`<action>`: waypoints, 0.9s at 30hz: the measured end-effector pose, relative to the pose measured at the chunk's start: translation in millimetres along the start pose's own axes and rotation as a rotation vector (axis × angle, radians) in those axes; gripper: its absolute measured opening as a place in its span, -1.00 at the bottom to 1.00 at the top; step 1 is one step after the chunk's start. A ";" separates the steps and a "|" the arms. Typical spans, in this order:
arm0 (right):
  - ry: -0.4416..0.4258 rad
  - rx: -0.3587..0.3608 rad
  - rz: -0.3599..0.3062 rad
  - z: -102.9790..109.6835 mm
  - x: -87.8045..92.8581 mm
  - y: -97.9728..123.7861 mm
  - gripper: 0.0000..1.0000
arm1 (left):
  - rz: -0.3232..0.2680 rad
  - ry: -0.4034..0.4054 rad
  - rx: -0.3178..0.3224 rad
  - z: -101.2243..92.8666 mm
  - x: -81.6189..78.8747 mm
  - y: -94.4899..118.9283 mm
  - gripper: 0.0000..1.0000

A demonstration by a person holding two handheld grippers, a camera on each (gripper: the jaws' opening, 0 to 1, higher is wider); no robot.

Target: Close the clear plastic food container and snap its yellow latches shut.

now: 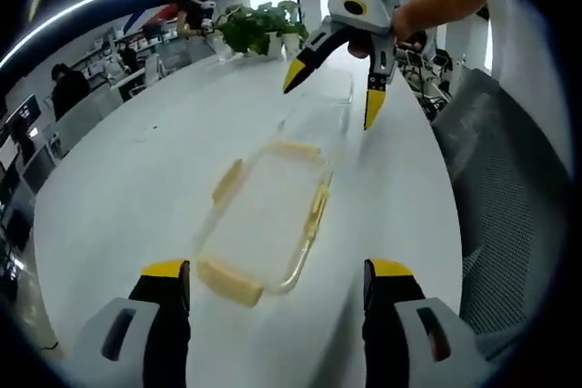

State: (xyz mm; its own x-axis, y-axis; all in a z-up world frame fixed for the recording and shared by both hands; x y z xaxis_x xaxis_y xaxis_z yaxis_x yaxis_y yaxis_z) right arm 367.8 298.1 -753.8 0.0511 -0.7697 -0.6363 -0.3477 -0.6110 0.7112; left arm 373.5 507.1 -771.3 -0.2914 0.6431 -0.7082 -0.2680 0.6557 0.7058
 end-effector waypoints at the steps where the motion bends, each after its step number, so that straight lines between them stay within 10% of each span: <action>1: 0.002 -0.002 0.002 -1.1 -0.5 -0.9 0.38 | 0.002 -0.002 0.002 0.8 0.0 -0.2 0.55; 27: 0.082 -0.085 0.062 -12.8 -1.8 -22.5 0.29 | 0.112 -0.150 -0.012 29.3 0.0 -10.0 0.46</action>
State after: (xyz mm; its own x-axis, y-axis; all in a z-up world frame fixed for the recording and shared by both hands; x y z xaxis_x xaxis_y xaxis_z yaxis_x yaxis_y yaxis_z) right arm 387.4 310.9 -764.8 0.1097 -0.8169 -0.5663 -0.2718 -0.5727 0.7734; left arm 403.1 512.2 -778.9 -0.1797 0.7642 -0.6195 -0.2526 0.5727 0.7798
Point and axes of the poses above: the point that each gripper's makers call its tool centre point, and the gripper's own axes: y roughly backward along the fingers, z roughly to its left, x roughly out of its underside, the point moved 4 cm from there along y, roughly backward along the fingers, and after that the axes turned 10 degrees about y, right-handed, at the moved point
